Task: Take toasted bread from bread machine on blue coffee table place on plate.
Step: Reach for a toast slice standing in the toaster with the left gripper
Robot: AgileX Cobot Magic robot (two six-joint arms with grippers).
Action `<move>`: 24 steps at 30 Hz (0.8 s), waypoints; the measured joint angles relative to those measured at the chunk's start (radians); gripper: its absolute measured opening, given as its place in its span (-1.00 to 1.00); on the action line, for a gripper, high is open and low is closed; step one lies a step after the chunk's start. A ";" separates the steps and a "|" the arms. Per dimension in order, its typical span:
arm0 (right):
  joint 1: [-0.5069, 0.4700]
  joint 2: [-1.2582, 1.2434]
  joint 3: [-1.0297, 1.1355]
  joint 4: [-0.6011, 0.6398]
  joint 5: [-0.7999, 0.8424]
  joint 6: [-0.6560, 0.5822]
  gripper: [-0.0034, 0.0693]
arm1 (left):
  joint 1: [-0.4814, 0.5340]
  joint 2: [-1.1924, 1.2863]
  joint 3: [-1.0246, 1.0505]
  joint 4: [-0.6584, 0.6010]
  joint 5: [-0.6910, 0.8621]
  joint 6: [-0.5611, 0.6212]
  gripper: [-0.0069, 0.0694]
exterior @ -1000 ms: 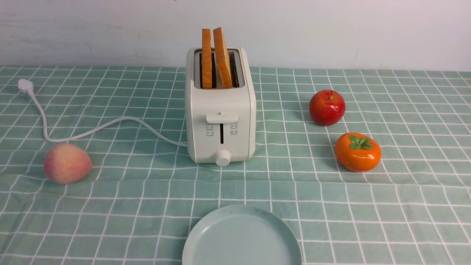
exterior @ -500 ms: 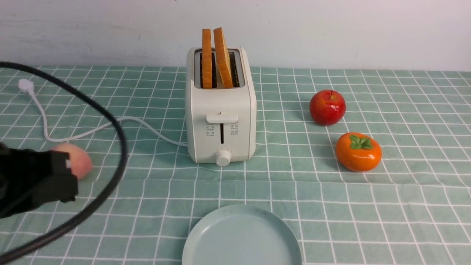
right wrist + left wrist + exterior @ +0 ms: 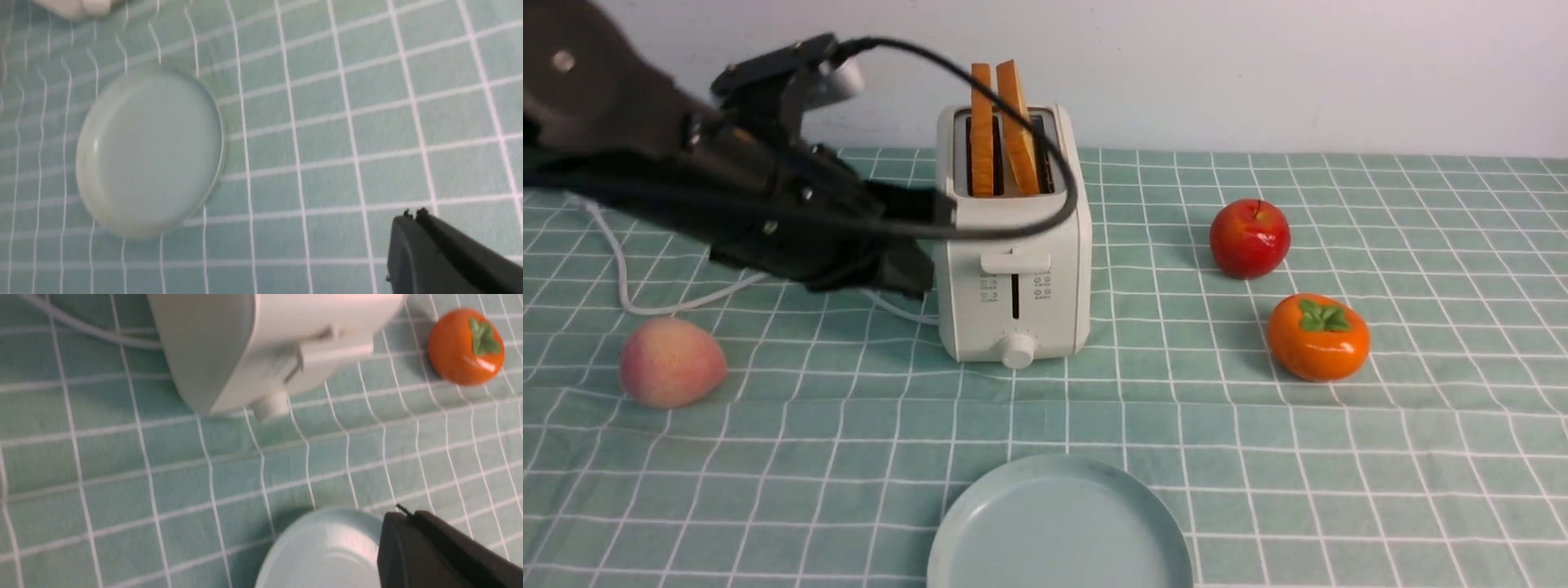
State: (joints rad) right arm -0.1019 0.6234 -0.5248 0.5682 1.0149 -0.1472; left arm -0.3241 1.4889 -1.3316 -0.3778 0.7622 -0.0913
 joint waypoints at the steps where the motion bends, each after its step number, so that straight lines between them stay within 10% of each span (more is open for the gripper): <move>1: 0.000 0.016 -0.007 0.023 0.028 -0.038 -0.96 | 0.000 0.030 -0.052 0.027 0.000 -0.009 -0.86; 11: 0.000 0.004 -0.016 0.155 0.020 -0.195 -0.93 | 0.000 0.302 -0.426 0.137 -0.038 -0.021 -0.67; 19: 0.000 -0.004 -0.017 0.154 -0.002 -0.199 -0.92 | 0.000 0.472 -0.524 0.175 -0.125 -0.021 0.23; 24: 0.000 -0.004 -0.017 0.154 -0.003 -0.199 -0.91 | 0.000 0.488 -0.530 0.215 -0.170 -0.021 0.35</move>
State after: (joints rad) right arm -0.1019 0.6197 -0.5418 0.7224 1.0116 -0.3462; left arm -0.3241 1.9772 -1.8618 -0.1633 0.5919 -0.1121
